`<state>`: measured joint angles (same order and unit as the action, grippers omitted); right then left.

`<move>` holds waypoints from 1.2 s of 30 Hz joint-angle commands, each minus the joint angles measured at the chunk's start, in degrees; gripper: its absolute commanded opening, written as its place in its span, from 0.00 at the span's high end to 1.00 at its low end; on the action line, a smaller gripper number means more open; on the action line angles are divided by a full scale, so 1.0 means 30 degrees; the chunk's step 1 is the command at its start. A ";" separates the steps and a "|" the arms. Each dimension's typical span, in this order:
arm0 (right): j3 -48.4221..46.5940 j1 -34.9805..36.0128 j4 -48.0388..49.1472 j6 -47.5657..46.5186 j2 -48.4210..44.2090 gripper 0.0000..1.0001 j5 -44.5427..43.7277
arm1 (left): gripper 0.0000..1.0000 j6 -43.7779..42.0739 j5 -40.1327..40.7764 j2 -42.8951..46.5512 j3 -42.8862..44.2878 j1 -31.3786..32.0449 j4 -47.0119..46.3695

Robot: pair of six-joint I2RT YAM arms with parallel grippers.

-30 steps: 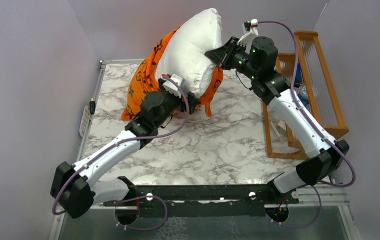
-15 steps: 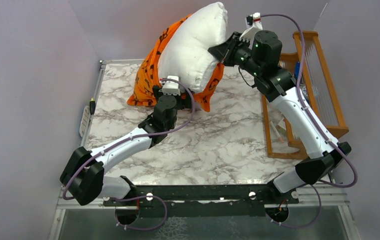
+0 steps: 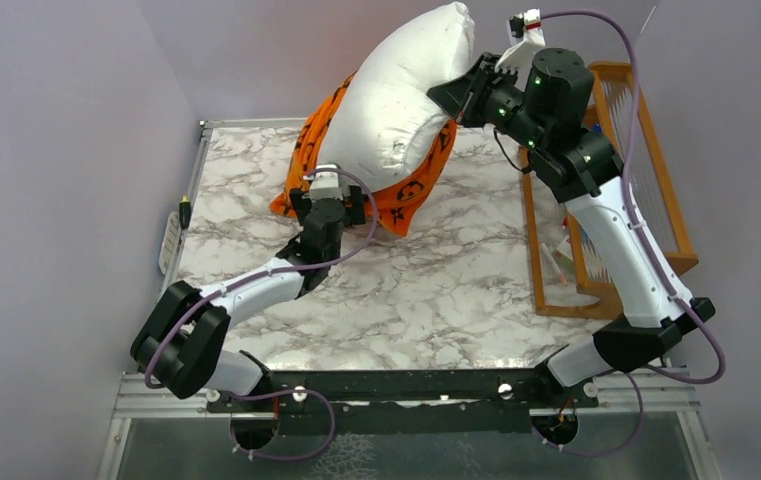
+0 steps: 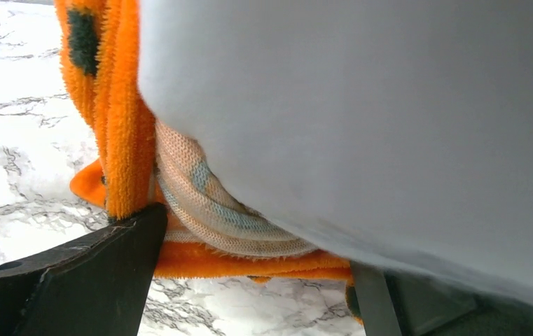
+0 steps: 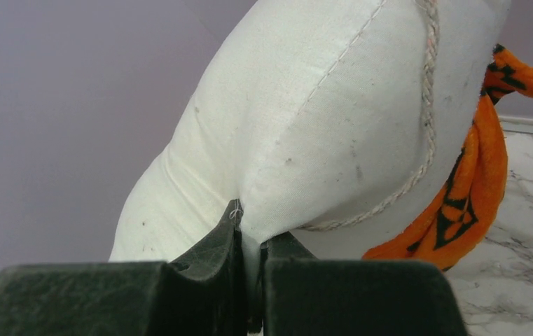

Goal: Remove the pillowcase from the pillow

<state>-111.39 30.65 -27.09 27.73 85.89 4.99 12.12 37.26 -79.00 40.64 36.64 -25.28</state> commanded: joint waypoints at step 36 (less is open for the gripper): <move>0.4850 -0.2630 0.2998 0.0588 -0.1132 0.99 0.1165 | 0.01 -0.7935 -1.7408 1.0083 0.0552 0.1456 0.1787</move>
<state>-97.56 22.79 -23.88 28.05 81.10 4.19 -4.27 -13.10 -49.28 41.23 38.39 -18.02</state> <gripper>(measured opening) 0.082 0.986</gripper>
